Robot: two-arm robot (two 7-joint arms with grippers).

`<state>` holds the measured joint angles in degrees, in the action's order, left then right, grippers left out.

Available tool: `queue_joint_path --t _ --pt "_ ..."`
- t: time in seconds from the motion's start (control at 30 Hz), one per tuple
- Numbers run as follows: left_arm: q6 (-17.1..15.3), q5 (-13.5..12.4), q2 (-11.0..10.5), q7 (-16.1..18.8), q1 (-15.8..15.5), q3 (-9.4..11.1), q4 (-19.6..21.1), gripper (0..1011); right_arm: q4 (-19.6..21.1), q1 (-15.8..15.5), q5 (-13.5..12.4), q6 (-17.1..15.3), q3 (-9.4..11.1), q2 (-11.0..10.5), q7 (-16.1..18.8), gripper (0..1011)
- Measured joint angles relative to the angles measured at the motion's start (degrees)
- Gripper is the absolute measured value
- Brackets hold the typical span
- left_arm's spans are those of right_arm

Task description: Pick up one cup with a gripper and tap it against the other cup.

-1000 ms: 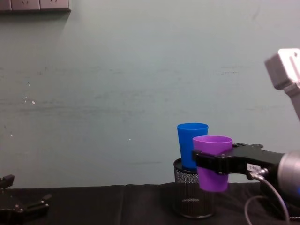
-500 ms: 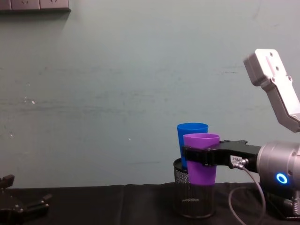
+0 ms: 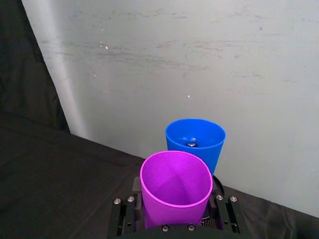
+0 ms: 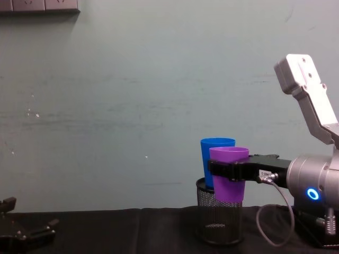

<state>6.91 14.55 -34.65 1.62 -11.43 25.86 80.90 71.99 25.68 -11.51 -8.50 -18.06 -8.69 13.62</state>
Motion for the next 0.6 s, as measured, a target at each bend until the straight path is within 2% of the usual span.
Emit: queue_joint_path --t 0.6 --pt "0.00 0.00 0.00 0.00 0.00 0.00 0.00 1000 -0.25 0.20 0.09 0.25 0.10 0.13 0.10 722"
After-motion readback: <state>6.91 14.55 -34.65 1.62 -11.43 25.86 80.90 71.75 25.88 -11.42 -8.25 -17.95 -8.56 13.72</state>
